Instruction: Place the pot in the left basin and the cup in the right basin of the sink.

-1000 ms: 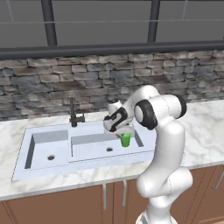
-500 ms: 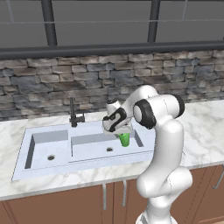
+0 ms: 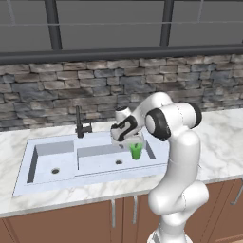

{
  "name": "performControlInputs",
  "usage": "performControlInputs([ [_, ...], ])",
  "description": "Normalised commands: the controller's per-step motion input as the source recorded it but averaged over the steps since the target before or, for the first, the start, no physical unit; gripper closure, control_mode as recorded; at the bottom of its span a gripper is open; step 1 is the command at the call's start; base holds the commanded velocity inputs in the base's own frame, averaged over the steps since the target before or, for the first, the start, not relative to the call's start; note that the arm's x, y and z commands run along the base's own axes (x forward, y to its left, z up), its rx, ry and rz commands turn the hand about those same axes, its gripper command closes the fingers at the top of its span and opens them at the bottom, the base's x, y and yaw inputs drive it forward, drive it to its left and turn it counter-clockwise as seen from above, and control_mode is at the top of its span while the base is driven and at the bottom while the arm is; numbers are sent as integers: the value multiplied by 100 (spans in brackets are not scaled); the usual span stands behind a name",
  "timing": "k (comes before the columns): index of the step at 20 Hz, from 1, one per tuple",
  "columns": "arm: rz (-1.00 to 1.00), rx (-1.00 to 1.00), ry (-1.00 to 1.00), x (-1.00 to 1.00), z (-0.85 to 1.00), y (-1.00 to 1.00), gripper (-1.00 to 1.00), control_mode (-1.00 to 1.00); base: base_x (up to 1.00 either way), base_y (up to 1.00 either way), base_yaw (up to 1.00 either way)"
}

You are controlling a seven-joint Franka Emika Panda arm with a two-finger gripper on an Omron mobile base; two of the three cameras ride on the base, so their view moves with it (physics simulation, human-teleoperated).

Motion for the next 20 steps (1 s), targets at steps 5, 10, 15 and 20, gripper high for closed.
performControlInputs([
  [5, -6, 8, 0, -7, 56, 0, -100, -100, 0, 0, 0],
  [10, -5, 3, 0, -6, 60, 0, -100, -100, 0, 0, 0],
  [15, -6, 6, -5, -35, 44, 2, -100, -100, 0, 0, 0],
  [20, 13, 11, -13, -63, 17, -15, -100, -100, 0, 0, 0],
])
